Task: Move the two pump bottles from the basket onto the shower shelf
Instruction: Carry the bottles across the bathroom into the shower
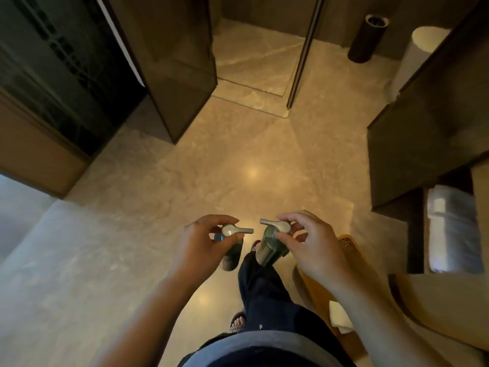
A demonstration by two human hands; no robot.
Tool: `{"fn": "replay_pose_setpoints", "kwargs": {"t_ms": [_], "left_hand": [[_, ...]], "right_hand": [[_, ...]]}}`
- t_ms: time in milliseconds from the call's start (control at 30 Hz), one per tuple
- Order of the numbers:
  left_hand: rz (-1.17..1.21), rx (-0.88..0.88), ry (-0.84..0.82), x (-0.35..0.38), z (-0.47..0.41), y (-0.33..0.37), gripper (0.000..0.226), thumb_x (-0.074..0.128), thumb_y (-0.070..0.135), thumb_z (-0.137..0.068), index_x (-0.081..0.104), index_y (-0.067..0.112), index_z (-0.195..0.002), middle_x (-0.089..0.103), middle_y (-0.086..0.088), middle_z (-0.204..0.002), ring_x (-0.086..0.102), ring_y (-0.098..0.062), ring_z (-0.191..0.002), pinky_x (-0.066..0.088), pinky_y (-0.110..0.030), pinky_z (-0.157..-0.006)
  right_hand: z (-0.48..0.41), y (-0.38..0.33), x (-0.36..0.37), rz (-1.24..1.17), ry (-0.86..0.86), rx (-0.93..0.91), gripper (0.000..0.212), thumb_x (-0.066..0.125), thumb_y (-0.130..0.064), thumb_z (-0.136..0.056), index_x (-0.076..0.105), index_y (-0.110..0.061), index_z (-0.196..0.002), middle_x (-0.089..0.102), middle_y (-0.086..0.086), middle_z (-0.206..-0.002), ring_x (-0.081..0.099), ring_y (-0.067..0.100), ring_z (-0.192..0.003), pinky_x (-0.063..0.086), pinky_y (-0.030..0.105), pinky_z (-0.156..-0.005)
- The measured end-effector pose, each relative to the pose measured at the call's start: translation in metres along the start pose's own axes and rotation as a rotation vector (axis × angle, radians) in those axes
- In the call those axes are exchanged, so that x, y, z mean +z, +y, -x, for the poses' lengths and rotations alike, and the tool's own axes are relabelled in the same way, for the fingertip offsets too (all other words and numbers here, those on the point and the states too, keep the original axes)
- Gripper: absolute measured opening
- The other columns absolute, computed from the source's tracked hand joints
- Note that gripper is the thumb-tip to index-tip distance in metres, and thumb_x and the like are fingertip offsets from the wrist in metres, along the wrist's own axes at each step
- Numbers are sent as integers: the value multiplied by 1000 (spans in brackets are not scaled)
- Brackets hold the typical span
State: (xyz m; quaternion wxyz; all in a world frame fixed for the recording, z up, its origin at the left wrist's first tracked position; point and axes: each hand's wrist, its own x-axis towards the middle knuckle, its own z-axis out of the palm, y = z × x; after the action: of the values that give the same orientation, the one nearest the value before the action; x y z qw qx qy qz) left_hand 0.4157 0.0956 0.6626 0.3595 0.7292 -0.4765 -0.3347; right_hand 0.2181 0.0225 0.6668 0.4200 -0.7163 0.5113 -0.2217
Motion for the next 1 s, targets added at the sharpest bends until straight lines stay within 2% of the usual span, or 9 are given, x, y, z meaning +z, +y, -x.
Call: {"fn": "replay_pose_setpoints", "kwargs": {"t_ms": [100,167,333,433,533,700,833,1000], "left_hand": [[-52,1,2,0,-48,11,24,70,37,-70,57,51,-85,59,24,-92,58,1,-85,48,-17,-69],[-82,9,-1,-1,-82,22,24,71,35,-72,58,49,-86,60,22,-93,58,1,-86,47,-15,-68],[-82,27,9,-7,-160,50,24,73,24,-75,66,30,-97,66,10,-98,61,-10,-90,53,-22,-73],[-45,48,63,-9,-202,67,24,72,23,-75,65,35,-94,64,14,-97,59,-7,-91,53,-22,-72],[-18,72,73,-7,-246,86,28,73,22,-75,60,43,-88,61,22,-93,57,0,-88,52,-16,-69],[-32,102,38,-7,-320,100,25,72,24,-76,61,42,-90,61,24,-93,53,10,-89,47,-8,-69],[-46,82,23,-10,-381,96,22,71,29,-77,63,40,-93,61,24,-94,57,4,-86,46,-8,-66],[-34,99,-6,-23,-470,92,22,70,35,-75,58,50,-86,60,27,-92,57,3,-85,46,-13,-67]], "right_hand": [[-51,2,-9,-45,-18,16,22,71,-20,-77,63,-32,-94,57,-19,-93,54,-3,-81,45,9,-63],[-87,2,-18,-58,-31,9,22,71,-20,-78,63,-34,-92,58,-19,-93,53,-2,-81,45,12,-63],[-177,-6,-45,-64,-45,-57,23,72,-18,-76,64,-32,-92,60,-16,-94,55,3,-79,47,17,-62],[-224,-13,-61,-53,-25,-92,23,73,-16,-75,64,-31,-90,60,-14,-93,55,6,-76,47,19,-61],[-263,-17,-74,-33,-21,-115,24,73,-15,-74,63,-31,-89,58,-15,-92,54,6,-76,47,19,-61],[-332,-16,-90,62,-10,-118,22,71,-18,-76,64,-28,-95,58,-15,-93,52,-1,-82,45,12,-66],[-394,-17,-96,112,-8,-90,23,70,-21,-77,64,-28,-98,58,-15,-93,51,-5,-86,43,7,-67],[-473,-26,-93,141,-27,-53,23,71,-22,-77,64,-28,-99,57,-17,-91,48,-9,-89,41,4,-69]]}}
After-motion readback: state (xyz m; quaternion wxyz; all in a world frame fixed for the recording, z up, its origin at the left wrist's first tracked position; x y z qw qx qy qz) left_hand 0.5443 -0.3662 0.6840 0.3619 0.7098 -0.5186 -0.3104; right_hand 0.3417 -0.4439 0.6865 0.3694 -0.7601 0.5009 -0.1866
